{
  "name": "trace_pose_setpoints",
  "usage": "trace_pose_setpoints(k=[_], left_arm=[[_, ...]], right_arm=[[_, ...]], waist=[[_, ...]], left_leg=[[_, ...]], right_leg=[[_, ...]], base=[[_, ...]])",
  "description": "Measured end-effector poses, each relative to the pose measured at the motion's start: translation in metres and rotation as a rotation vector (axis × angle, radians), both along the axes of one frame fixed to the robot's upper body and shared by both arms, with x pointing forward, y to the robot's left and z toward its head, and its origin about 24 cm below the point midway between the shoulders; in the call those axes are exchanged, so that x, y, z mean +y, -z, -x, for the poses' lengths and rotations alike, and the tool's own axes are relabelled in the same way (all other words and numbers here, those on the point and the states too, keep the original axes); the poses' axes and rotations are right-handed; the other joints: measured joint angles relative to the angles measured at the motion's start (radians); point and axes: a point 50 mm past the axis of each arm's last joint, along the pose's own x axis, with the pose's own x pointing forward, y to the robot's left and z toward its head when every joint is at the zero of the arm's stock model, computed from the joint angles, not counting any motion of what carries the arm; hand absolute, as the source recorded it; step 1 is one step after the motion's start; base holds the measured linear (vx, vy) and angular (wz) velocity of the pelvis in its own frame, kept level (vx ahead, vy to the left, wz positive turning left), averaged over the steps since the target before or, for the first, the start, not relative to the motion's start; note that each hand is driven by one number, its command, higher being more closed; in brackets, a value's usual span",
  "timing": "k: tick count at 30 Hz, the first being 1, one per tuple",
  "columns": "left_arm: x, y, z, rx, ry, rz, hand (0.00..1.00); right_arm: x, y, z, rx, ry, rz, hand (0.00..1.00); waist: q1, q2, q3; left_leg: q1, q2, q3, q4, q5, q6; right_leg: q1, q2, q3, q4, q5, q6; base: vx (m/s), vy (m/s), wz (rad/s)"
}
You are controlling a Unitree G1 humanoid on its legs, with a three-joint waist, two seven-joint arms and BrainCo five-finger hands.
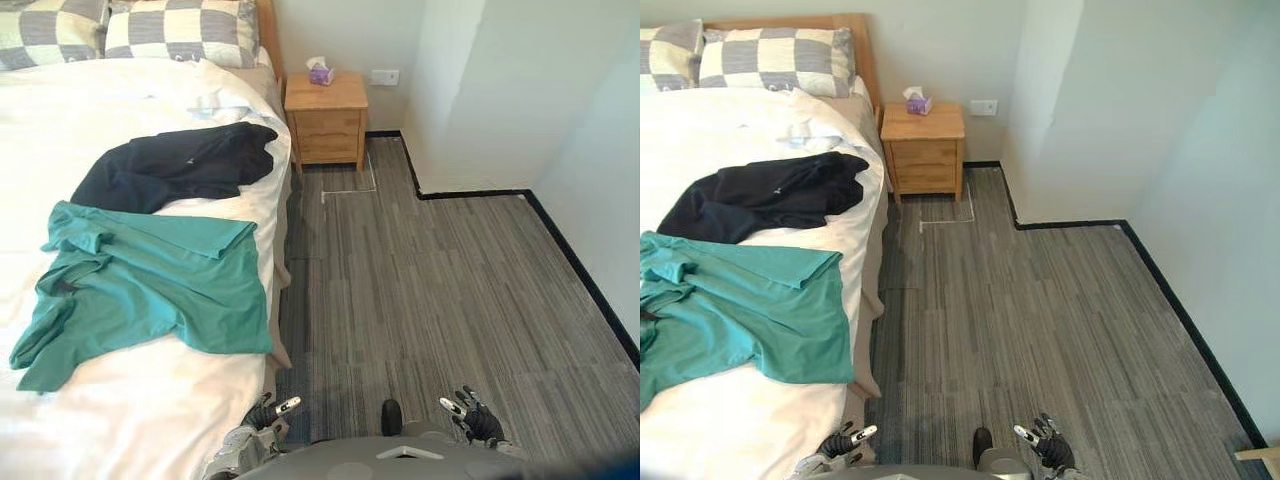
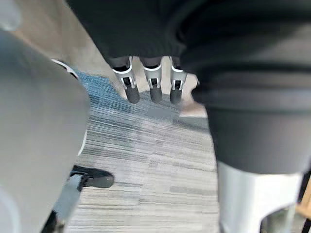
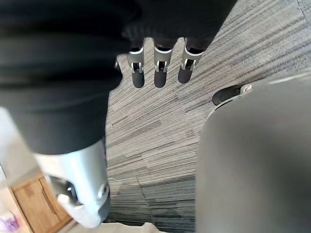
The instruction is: Tidy the bed and pick cloth on bed and put in laundry
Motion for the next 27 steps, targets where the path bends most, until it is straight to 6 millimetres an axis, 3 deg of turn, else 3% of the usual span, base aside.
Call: trace_pose_setpoints(k=[3,6,7,8,9,10,11,13,14,16,17,18,20,23,25,26,27], left_arm=[[0.000,0.000,0.001,-0.004,-0.029,0.007,0.00],[0.007,-0.002,0.004,-0.023,-0.084,-0.032,0.00],[0.014,-0.002,0.013,-0.016,-0.113,-0.049,0.00],[0.019,-0.004,0.011,-0.041,-0.143,-0.060,0.00],[0.018,-0.004,0.010,-0.051,-0.149,-0.061,0.00],[0.016,-0.005,0.009,-0.068,-0.166,-0.058,0.00],[0.014,-0.005,0.008,-0.083,-0.176,-0.054,0.00],[0.009,-0.006,0.005,-0.109,-0.199,-0.039,0.00],[0.006,-0.006,0.006,-0.106,-0.187,-0.030,0.00],[0.005,-0.006,0.005,-0.106,-0.172,-0.028,0.00],[0.005,-0.006,0.005,-0.111,-0.188,-0.023,0.00],[0.006,-0.007,0.005,-0.114,-0.198,-0.020,0.00],[0.007,-0.007,0.005,-0.121,-0.231,-0.013,0.00],[0.008,-0.007,0.007,-0.117,-0.254,-0.009,0.00],[0.009,-0.007,0.009,-0.107,-0.258,-0.010,0.00],[0.012,-0.007,0.010,-0.101,-0.259,-0.015,0.00],[0.013,-0.006,0.010,-0.092,-0.261,-0.013,0.00]], right_arm=[[0.000,-0.001,0.005,-0.027,0.052,-0.019,0.00],[0.001,-0.005,-0.001,-0.091,0.057,-0.043,0.00],[0.005,-0.006,-0.004,-0.106,0.048,-0.055,0.00],[0.009,-0.007,-0.009,-0.130,0.036,-0.068,0.00],[0.010,-0.008,-0.011,-0.139,0.029,-0.070,0.00],[0.007,-0.010,-0.014,-0.154,0.016,-0.060,0.00],[0.008,-0.011,-0.016,-0.161,0.005,-0.060,0.00],[0.005,-0.014,-0.025,-0.178,-0.014,-0.048,0.00],[0.011,-0.013,-0.031,-0.184,-0.019,-0.066,0.00],[0.013,-0.014,-0.034,-0.193,-0.033,-0.068,0.00],[0.015,-0.014,-0.034,-0.192,-0.041,-0.069,0.00],[0.016,-0.014,-0.034,-0.192,-0.040,-0.073,0.00],[0.019,-0.012,-0.028,-0.182,-0.034,-0.080,0.00],[0.021,-0.011,-0.024,-0.172,-0.048,-0.079,0.00],[0.025,-0.011,-0.024,-0.165,-0.085,-0.073,0.00],[0.026,-0.010,-0.024,-0.160,-0.102,-0.069,0.00],[0.029,-0.010,-0.025,-0.157,-0.112,-0.074,0.00]], waist=[[0.010,0.014,0.006],[0.025,0.023,0.006],[0.033,0.014,0.009],[0.035,0.005,0.006],[0.035,0.010,0.008],[0.036,0.013,0.015],[0.038,0.017,0.029],[0.056,0.038,0.044],[0.061,0.036,0.045],[0.070,0.033,0.046],[0.075,0.030,0.045],[0.075,0.028,0.045],[0.075,0.015,0.051],[0.077,0.008,0.051],[0.081,-0.001,0.046],[0.088,-0.019,0.031],[0.096,-0.023,0.015]], left_leg=[[-0.004,0.022,0.012,0.003,-0.010,-0.017],[-0.021,0.104,0.072,0.083,-0.058,-0.096],[-0.056,0.121,0.089,0.182,-0.057,-0.095],[-0.165,0.166,0.077,0.414,-0.022,-0.088],[-0.205,0.183,0.062,0.507,0.012,-0.059],[-0.283,0.204,0.017,0.688,0.124,-0.008],[-0.318,0.208,-0.010,0.763,0.188,0.014],[-0.407,0.158,-0.086,0.877,0.081,-0.001],[-0.430,0.117,-0.085,0.833,0.035,-0.003],[-0.433,0.070,-0.074,0.687,0.008,0.002],[-0.431,0.036,-0.045,0.508,0.012,0.003],[-0.430,0.025,-0.036,0.440,0.019,0.007],[-0.430,-0.002,0.022,0.234,0.091,0.042],[-0.428,0.006,0.122,0.156,0.167,0.068],[-0.403,0.003,0.214,0.158,0.216,0.128],[-0.398,-0.030,0.230,0.170,0.175,0.155],[-0.396,-0.057,0.238,0.171,0.135,0.161]], right_leg=[[0.002,0.011,-0.039,0.000,-0.011,-0.004],[-0.002,0.056,-0.124,0.025,-0.043,-0.044],[-0.024,0.059,-0.130,0.061,-0.061,-0.048],[-0.040,0.067,-0.123,0.096,-0.085,-0.065],[-0.040,0.066,-0.121,0.108,-0.093,-0.074],[-0.023,0.066,-0.106,0.129,-0.113,-0.083],[-0.010,0.066,-0.081,0.138,-0.123,-0.093],[0.022,0.067,-0.019,0.159,-0.152,-0.109],[0.044,0.061,0.009,0.152,-0.154,-0.111],[0.067,0.054,0.025,0.138,-0.157,-0.105],[0.087,0.050,0.037,0.126,-0.174,-0.084],[0.095,0.049,0.039,0.119,-0.177,-0.081],[0.135,0.037,0.038,0.101,-0.206,-0.054],[0.173,0.012,0.029,0.103,-0.256,-0.016],[0.202,-0.030,0.025,0.122,-0.314,0.019],[0.196,-0.072,0.024,0.151,-0.347,0.032],[0.180,-0.098,0.014,0.213,-0.349,0.045]], base=[[0.02,-0.012,-0.05],[0.12,-0.060,-0.47],[0.24,-0.180,-0.93],[0.16,-0.164,-0.67],[0.20,-0.220,-0.45],[0.18,-0.117,-0.23],[0.19,-0.081,-0.46],[0.27,-0.062,-0.82],[0.34,-0.073,-0.91],[0.19,-0.020,-0.70],[0.17,0.021,-0.47],[0.28,0.057,-0.32],[0.30,0.099,0.08],[0.28,0.152,0.18],[0.37,0.257,0.11],[0.48,0.313,-0.07],[0.42,0.260,-0.07]])
